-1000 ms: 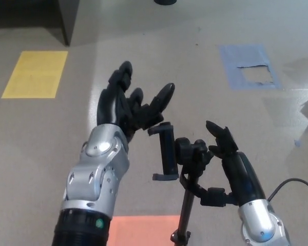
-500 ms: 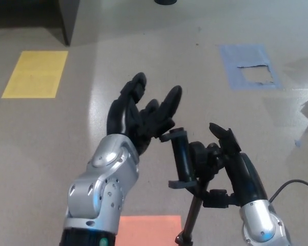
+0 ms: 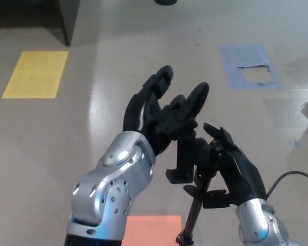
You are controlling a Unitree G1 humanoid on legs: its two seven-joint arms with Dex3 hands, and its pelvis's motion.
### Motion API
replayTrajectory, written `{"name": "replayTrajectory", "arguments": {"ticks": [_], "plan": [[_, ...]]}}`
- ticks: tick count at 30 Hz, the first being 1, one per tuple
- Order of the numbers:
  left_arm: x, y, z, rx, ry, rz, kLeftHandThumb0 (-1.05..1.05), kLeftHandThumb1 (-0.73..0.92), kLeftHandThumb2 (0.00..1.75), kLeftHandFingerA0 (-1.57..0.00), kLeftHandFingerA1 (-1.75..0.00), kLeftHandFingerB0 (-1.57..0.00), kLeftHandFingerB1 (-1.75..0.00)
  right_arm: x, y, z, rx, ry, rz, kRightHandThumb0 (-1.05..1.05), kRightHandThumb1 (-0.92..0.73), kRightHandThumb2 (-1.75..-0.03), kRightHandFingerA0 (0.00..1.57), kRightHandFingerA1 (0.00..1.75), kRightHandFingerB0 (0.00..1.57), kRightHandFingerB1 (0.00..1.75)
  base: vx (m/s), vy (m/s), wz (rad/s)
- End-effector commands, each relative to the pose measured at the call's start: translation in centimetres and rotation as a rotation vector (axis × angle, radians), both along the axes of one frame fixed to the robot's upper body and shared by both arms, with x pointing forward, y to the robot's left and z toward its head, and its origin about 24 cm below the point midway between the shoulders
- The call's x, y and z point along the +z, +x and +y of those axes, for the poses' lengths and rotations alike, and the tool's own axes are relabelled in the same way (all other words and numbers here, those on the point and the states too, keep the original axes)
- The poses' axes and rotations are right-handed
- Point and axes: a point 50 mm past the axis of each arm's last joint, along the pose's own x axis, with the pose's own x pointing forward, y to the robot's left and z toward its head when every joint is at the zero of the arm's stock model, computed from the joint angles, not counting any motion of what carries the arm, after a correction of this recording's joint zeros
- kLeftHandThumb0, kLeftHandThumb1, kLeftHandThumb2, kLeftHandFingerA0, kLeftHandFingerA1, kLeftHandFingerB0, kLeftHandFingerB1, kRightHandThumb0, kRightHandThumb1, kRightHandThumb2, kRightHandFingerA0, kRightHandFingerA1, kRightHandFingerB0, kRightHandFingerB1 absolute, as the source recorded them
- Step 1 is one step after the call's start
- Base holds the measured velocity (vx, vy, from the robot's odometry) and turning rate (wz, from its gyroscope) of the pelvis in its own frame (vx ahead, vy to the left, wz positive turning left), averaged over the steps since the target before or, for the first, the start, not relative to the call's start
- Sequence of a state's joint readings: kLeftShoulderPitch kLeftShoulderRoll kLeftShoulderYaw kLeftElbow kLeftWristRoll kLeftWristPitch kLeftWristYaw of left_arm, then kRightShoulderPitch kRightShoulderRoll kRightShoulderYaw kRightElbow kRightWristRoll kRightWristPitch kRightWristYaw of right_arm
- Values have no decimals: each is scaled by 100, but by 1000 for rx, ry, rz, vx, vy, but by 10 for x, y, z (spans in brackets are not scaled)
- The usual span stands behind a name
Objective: A phone stand is kept on the floor and the robot uses both its hands to grab it and uses its left hand to extend the phone stand by pulling it upwards
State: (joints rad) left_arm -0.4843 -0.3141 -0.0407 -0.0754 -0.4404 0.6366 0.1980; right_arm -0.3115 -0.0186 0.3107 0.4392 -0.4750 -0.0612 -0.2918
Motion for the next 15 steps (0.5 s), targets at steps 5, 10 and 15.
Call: {"name": "replayTrajectory", "arguments": {"ticks": [5, 10, 15], "plan": [[5, -15, -28, -90, -93, 52, -69, 40, 72, 0, -6, 0, 0, -1, 0, -8, -17, -145, -45, -42, -53, -58, 35, 62, 39, 55, 0, 0, 0], [-8, -18, -24, -99, -79, 87, -69, 40, 73, 0, -7, 0, 0, 3, 3, -7, 1, -188, -34, -40, -55, -57, 36, 57, 35, 49, 0, 0, 0], [-17, -23, -21, -109, -79, 108, -70, 41, 74, 0, -8, 0, 0, 5, 4, -7, 17, -203, -30, -48, -55, -58, 40, 62, 32, 52, 0, 0, 0]]}}
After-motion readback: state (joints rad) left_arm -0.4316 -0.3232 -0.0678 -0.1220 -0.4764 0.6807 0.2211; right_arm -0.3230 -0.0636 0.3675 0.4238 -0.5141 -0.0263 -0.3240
